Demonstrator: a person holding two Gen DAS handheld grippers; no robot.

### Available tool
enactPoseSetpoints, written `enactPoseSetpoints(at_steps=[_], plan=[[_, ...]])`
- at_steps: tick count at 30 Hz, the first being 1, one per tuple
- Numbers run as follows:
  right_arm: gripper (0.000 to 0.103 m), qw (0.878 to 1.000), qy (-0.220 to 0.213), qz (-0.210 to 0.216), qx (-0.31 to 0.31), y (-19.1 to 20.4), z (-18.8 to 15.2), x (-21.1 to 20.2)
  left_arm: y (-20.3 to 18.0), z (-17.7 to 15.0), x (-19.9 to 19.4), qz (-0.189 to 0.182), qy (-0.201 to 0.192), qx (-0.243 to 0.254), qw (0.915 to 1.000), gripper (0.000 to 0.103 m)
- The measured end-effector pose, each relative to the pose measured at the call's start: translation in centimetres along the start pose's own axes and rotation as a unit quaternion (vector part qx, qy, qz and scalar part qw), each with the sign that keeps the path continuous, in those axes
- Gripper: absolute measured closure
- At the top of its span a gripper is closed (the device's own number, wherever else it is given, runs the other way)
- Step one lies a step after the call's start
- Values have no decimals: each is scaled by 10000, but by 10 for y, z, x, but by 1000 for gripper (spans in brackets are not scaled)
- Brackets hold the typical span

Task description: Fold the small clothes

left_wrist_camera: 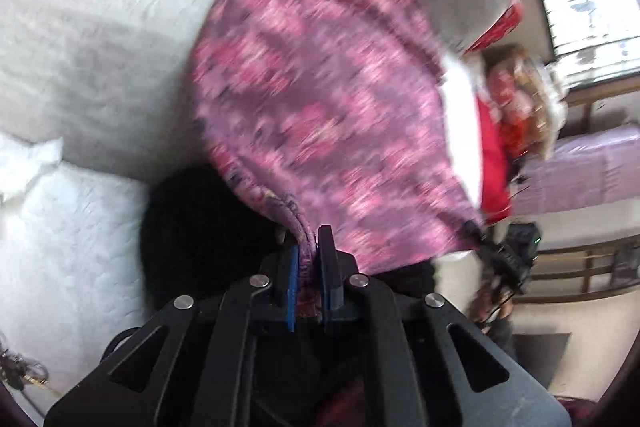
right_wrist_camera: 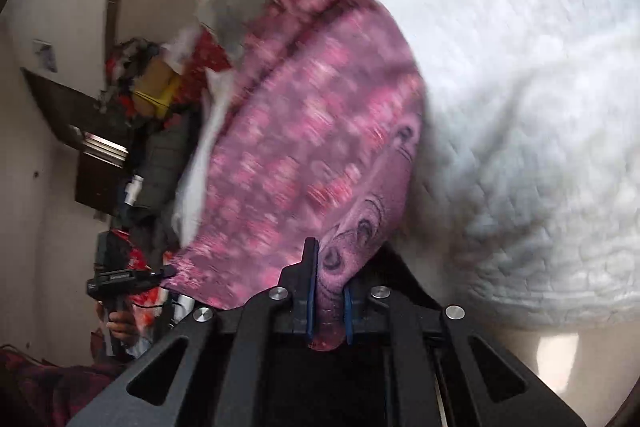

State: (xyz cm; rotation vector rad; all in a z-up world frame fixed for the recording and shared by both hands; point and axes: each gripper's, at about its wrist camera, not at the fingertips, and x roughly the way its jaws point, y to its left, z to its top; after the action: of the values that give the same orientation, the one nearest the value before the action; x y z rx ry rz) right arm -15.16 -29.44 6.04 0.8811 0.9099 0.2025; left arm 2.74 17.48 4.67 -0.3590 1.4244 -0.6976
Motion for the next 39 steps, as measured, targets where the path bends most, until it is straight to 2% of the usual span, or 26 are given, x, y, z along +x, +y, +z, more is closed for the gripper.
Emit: enactPoseSetpoints(at_steps=[3, 7, 10, 15, 22, 30, 35, 39], plan=[[93, 9997, -179, 155, 19, 10, 11, -5, -8, 15, -5, -264, -183, -41, 9995, 97], [93, 9986, -348, 364, 159, 21, 33, -5, -12, 36, -7, -434, -339, -134, 9984, 96], [93, 9981, -426, 424, 161, 25, 47, -2, -10, 49, -10, -483, -418, -188, 9978, 96], [93, 9957, -668, 563, 314, 32, 77, 6, -9, 79, -17, -564, -765, -258, 9951, 96], [93, 9924, -976, 567, 484, 33, 134, 27, -1, 128, -17, -489, -1147, -494, 9910, 96], [93, 9893, -1179, 489, 702, 26, 209, 67, 4, 203, -8, -366, -1530, -646, 9854, 96], [93, 9865, -1283, 453, 910, 16, 256, 98, 5, 264, 14, -303, -1685, -746, 9824, 96], [93, 9807, -1382, 425, 1313, -5, 291, 128, 7, 311, 37, -236, -1727, -831, 9812, 96]])
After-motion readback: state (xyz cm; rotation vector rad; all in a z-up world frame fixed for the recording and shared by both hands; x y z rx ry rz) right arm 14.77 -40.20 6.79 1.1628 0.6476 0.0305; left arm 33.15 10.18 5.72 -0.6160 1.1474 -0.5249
